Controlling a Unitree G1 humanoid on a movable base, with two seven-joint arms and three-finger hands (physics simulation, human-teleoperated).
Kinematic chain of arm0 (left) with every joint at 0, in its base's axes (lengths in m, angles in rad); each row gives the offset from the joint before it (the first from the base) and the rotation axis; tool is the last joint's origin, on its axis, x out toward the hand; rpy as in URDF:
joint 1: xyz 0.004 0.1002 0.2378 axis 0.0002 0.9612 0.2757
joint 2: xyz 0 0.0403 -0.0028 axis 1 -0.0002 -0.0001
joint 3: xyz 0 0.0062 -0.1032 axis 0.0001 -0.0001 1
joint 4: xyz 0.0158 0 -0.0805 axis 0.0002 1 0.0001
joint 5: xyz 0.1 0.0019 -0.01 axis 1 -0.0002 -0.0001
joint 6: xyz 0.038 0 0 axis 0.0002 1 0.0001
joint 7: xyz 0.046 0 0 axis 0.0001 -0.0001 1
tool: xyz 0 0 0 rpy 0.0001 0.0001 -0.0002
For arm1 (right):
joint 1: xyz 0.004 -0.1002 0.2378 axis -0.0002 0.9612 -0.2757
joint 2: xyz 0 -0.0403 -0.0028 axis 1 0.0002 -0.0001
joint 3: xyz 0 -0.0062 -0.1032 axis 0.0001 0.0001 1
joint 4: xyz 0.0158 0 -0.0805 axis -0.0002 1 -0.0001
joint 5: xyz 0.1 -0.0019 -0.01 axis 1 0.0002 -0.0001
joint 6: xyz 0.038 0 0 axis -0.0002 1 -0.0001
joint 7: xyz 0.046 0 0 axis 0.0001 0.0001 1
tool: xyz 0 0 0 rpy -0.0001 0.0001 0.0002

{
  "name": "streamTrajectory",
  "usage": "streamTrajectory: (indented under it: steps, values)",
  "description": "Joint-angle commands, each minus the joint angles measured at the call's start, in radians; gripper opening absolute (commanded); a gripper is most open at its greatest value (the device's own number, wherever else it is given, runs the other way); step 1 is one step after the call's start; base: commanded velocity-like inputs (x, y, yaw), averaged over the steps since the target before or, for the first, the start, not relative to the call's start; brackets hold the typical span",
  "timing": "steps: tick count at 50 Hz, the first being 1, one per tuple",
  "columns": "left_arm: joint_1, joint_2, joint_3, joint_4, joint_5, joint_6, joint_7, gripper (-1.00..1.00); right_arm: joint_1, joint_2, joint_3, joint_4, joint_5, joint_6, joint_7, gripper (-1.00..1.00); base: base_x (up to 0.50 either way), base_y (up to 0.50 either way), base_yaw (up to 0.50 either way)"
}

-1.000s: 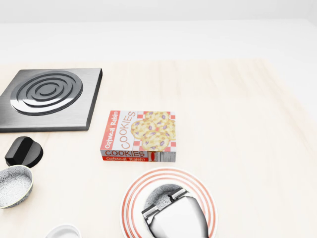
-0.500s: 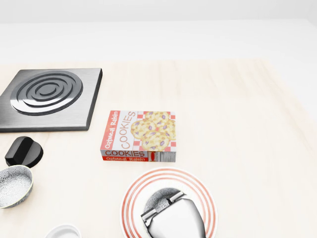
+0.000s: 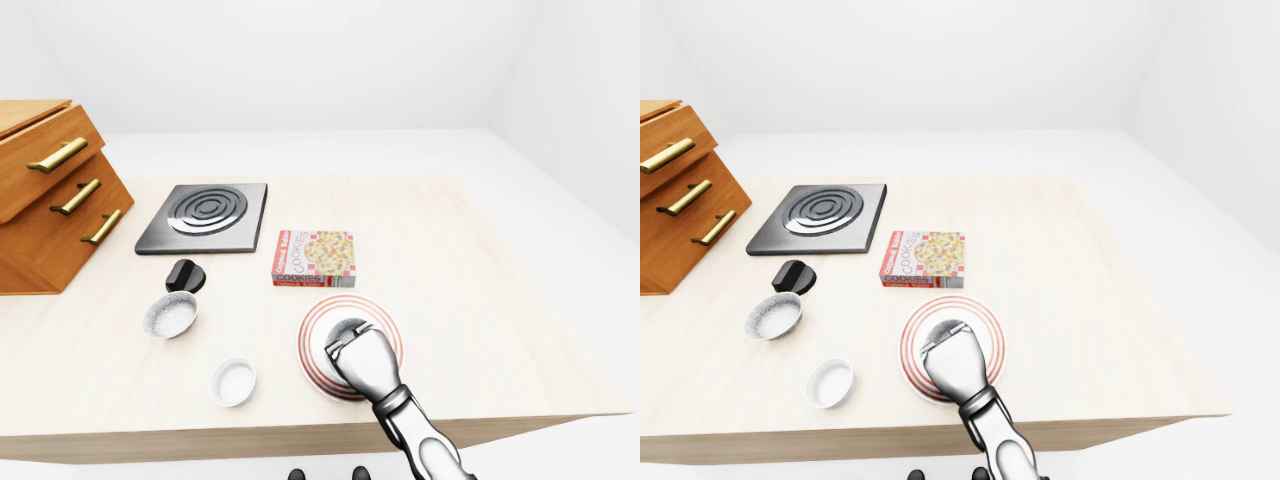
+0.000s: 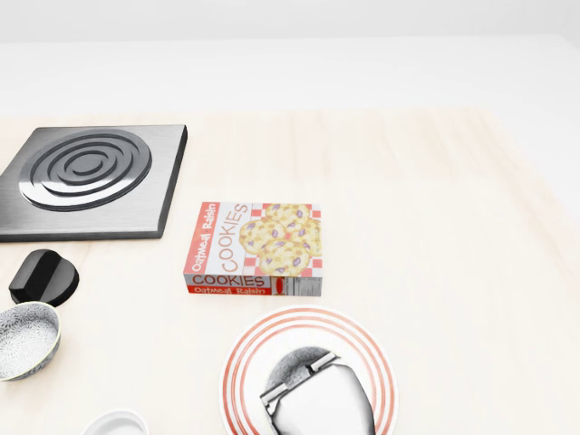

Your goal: Pick the akita bowl next to the plate and place it on the plate.

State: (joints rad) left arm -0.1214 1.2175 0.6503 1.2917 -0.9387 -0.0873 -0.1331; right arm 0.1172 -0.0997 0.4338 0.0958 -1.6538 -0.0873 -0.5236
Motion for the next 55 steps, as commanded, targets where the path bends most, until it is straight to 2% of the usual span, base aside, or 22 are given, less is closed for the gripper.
streamTrajectory:
  steps: [1, 16, 17, 18, 19, 26, 55]
  values:
    - [0.001, -0.001, 0.001, 0.0, -0.001, 0.0, -0.001, 1.0, -0.008, 0.001, -0.004, 0.013, -0.009, 0.0, 0.0, -1.0, 0.0, 0.0, 0.0]
    - [0.0, 0.0, 0.001, -0.001, -0.003, 0.0, -0.001, 1.0, 0.019, -0.002, 0.011, -0.092, -0.012, 0.0, 0.0, -1.0, 0.0, 0.0, 0.0]
    - [0.0, -0.001, 0.002, -0.001, -0.003, 0.0, -0.001, 1.0, 0.02, -0.002, 0.012, -0.095, -0.013, 0.0, 0.0, -0.34, 0.0, 0.0, 0.0]
    - [0.0, -0.001, 0.002, -0.001, -0.003, 0.0, -0.001, 1.0, 0.02, -0.002, 0.013, -0.096, -0.013, 0.0, 0.0, -0.34, 0.0, 0.0, 0.0]
    - [-0.001, 0.0, 0.002, -0.001, -0.004, 0.0, 0.0, 1.0, 0.028, -0.002, 0.014, -0.116, 0.0, 0.0, 0.0, 1.0, 0.0, 0.0, 0.0]
    - [-0.001, 0.0, 0.0, 0.0, -0.003, 0.0, 0.0, 1.0, 0.056, -0.012, 0.035, -0.182, -0.001, 0.0, 0.0, 1.0, 0.0, 0.0, 0.0]
    - [-0.001, -0.006, 0.0, 0.001, -0.003, 0.0, -0.005, 1.0, 0.074, -0.028, 0.055, -0.211, -0.006, 0.0, 0.043, 1.0, 0.0, 0.0, 0.0]
